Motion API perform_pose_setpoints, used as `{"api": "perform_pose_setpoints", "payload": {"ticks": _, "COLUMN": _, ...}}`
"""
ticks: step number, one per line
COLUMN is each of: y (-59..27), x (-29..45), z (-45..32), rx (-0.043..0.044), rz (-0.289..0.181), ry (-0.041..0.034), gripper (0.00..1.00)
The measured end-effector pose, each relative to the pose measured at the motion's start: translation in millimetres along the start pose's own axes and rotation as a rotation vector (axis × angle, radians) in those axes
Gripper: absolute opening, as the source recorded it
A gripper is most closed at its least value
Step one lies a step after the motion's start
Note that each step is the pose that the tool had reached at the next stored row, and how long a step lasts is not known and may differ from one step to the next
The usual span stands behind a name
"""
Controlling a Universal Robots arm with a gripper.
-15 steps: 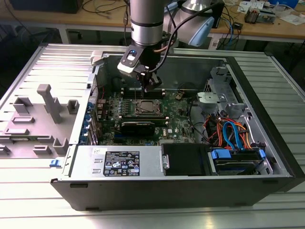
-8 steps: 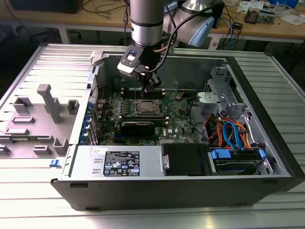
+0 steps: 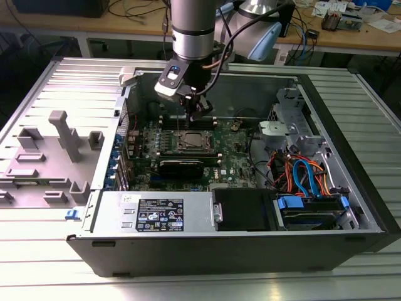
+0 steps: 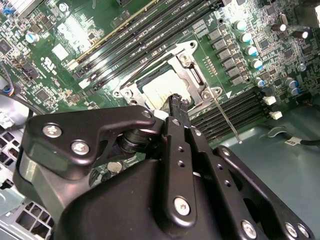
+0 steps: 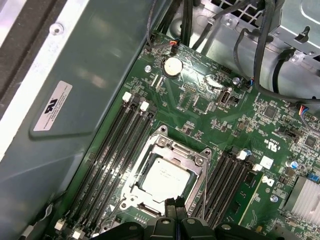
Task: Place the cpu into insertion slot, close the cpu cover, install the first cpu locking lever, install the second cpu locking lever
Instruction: 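Install the first cpu locking lever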
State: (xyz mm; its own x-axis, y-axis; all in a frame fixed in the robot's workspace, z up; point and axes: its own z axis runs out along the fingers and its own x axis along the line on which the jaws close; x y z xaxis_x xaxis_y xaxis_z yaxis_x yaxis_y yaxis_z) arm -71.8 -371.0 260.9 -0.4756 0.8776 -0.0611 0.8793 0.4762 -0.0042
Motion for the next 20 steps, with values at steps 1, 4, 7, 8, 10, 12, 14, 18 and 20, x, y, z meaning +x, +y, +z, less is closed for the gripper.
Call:
{"api": "perform_pose_setpoints", "payload": {"ticks": 1, "y": 0.0, "x": 0.0, "z": 0.0, "rx": -0.0008, "rz": -0.014, "ry": -0.0001, "gripper": 0.11}}
{"api": "perform_pose_setpoints", "payload": {"ticks": 4, "y": 0.0, "x": 0.0, "z": 0.0, "rx": -0.0046, "rz": -0.075, "ry": -0.0004, "gripper": 0.11}}
{"api": "perform_pose_setpoints", "payload": {"ticks": 7, "y": 0.0, "x": 0.0, "z": 0.0, "rx": -0.0089, "rz": -0.144, "ry": -0.0007, "gripper": 0.11}}
{"api": "perform_pose_setpoints", "payload": {"ticks": 8, "y": -0.1, "x": 0.1, "z": 0.0, "rx": -0.0107, "rz": -0.176, "ry": -0.0008, "gripper": 0.11}}
{"api": "perform_pose_setpoints", "payload": {"ticks": 10, "y": -0.1, "x": 0.1, "z": 0.0, "rx": -0.0125, "rz": -0.205, "ry": -0.0010, "gripper": 0.11}}
{"api": "perform_pose_setpoints", "payload": {"ticks": 12, "y": -0.2, "x": 0.1, "z": 0.0, "rx": -0.0155, "rz": -0.253, "ry": -0.0011, "gripper": 0.11}}
{"api": "perform_pose_setpoints", "payload": {"ticks": 14, "y": -0.3, "x": 0.2, "z": 0.0, "rx": -0.0180, "rz": -0.293, "ry": -0.0013, "gripper": 0.11}}
{"api": "perform_pose_setpoints", "payload": {"ticks": 18, "y": -3.6, "x": 1.9, "z": -0.2, "rx": -0.0212, "rz": -0.325, "ry": 0.0002, "gripper": 0.11}}
{"api": "perform_pose_setpoints", "payload": {"ticks": 20, "y": -6.2, "x": 3.3, "z": -1.4, "rx": -0.0241, "rz": -0.329, "ry": 0.0037, "gripper": 0.11}}
